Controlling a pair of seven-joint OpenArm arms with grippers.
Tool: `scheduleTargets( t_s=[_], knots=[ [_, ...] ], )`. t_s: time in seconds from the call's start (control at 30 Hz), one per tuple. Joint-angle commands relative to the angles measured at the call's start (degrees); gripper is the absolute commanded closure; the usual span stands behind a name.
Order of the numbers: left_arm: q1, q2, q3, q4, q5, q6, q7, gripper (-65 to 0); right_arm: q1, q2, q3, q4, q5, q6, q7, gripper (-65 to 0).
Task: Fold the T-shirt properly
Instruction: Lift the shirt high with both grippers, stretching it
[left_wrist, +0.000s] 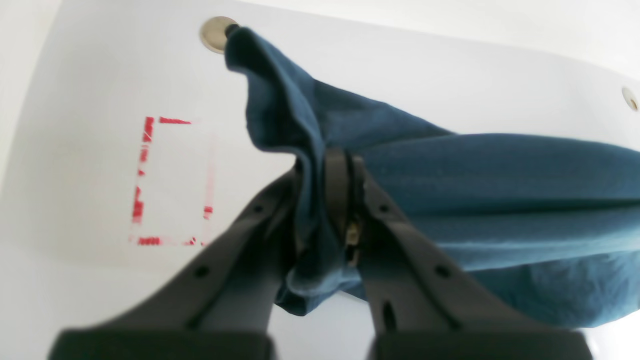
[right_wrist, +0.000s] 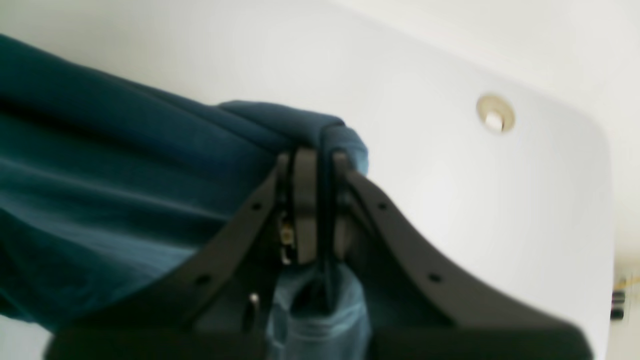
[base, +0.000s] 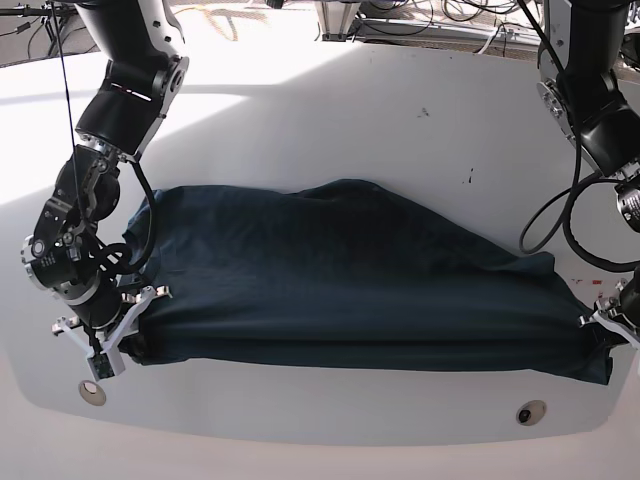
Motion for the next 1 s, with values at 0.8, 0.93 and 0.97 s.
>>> scheduleTargets(
  t_s=[0.8, 0.93, 0.97],
  knots=[
    [-27.7, -1.2, 0.0, 1.5, 0.2, 5.4, -1.6, -0.8, 38.2, 8.0, -13.3, -14.6, -0.6, -0.3, 0.5, -1.4],
    [-31.9, -1.2, 0.2, 1.4, 0.2, 5.4, -1.6, -0.8, 42.3, 9.3, -15.4, -15.4, -0.5, -0.3, 0.5, -1.4],
    [-32.2, -1.2, 0.2, 1.4, 0.2, 5.4, -1.6, -0.8, 42.7, 9.4, -15.8, -15.4, -0.5, -0.3, 0.5, -1.4]
  ],
)
